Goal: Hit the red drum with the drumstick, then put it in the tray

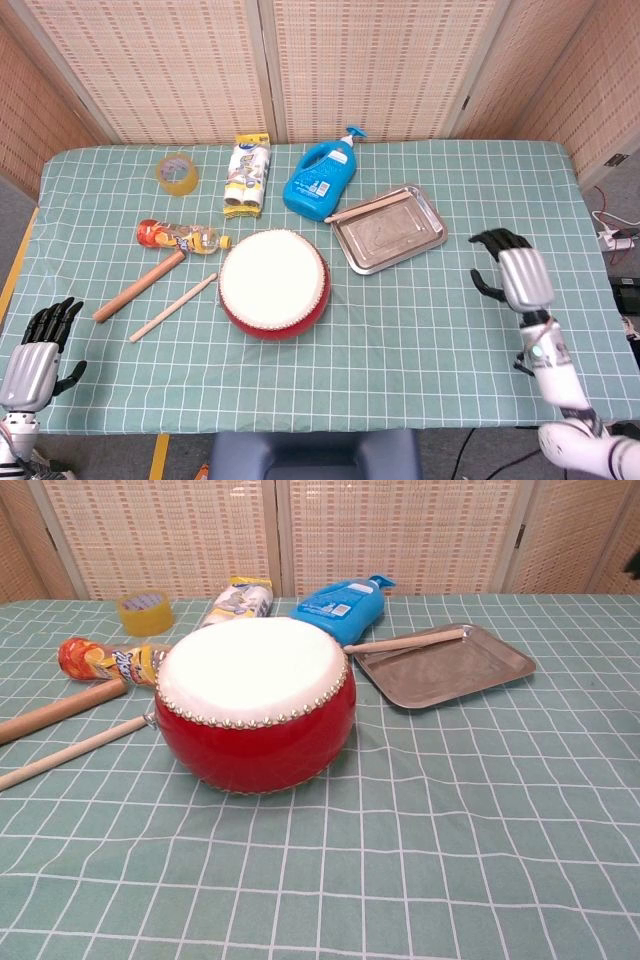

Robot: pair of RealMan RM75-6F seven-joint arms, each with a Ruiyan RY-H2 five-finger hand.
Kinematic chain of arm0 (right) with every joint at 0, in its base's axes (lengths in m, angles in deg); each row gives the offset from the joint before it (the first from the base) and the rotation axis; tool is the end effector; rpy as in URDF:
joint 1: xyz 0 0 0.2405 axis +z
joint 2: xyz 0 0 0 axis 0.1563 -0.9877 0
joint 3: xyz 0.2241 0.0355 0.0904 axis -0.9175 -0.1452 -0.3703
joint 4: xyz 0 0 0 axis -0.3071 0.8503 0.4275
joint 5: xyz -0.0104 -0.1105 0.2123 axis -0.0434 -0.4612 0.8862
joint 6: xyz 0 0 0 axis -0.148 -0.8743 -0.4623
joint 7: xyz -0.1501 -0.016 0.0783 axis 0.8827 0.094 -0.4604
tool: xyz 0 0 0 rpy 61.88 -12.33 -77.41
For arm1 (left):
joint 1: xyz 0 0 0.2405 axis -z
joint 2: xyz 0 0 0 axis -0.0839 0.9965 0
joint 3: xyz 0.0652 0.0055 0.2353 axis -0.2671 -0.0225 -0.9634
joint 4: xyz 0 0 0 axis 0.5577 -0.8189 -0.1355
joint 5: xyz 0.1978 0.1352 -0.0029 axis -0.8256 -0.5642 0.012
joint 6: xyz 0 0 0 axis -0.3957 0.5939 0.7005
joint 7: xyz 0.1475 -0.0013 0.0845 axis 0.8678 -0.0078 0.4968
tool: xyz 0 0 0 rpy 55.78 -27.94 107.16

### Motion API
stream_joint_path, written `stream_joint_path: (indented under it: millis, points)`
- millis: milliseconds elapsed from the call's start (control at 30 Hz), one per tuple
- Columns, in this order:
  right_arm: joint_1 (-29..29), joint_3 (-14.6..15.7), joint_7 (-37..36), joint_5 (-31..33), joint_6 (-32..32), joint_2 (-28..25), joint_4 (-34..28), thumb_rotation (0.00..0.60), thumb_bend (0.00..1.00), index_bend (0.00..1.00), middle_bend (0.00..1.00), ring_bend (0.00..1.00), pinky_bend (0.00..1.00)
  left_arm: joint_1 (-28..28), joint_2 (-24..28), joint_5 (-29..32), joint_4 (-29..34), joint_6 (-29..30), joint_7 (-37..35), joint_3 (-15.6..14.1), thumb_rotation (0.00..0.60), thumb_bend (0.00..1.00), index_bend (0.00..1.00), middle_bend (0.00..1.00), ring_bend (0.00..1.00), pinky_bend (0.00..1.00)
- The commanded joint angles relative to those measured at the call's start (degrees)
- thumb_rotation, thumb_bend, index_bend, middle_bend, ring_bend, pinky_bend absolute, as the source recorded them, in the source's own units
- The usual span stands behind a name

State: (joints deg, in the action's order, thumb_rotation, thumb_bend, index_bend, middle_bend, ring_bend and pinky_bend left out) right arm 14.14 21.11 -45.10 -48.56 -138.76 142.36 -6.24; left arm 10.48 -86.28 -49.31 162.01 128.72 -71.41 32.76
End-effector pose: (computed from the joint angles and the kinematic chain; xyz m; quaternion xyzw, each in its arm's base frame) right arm -0.2700 -0.3209 0.0886 0.5981 -0.3728 0.4419 0.5550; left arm -0.3265 0.2124 0.0975 -0.5953 -0.4026 -0.3914 0.5747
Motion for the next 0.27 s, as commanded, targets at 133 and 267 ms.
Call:
stream_joint_path:
  millis: [133,267]
  points:
    - [-13.6,7.1,2.1,-2.7,-11.4,-8.9,-11.8,0.6,0.38,0.26,0.3,0.16,0.26,0.2,-0.2,0.1,0.5,0.3,0.8,0.3,0.6,0.25,0.03,0.0,0.0,0.0]
    - [-16.7,7.5,1.0,-4.3,-14.8,-8.4,-11.8,0.6,0.38,0.26,0.3,0.14,0.24,0.4,-0.3,0.0,0.8,0.3,1.5,0.4,0.6,0.25,0.02,0.0,0.0,0.0]
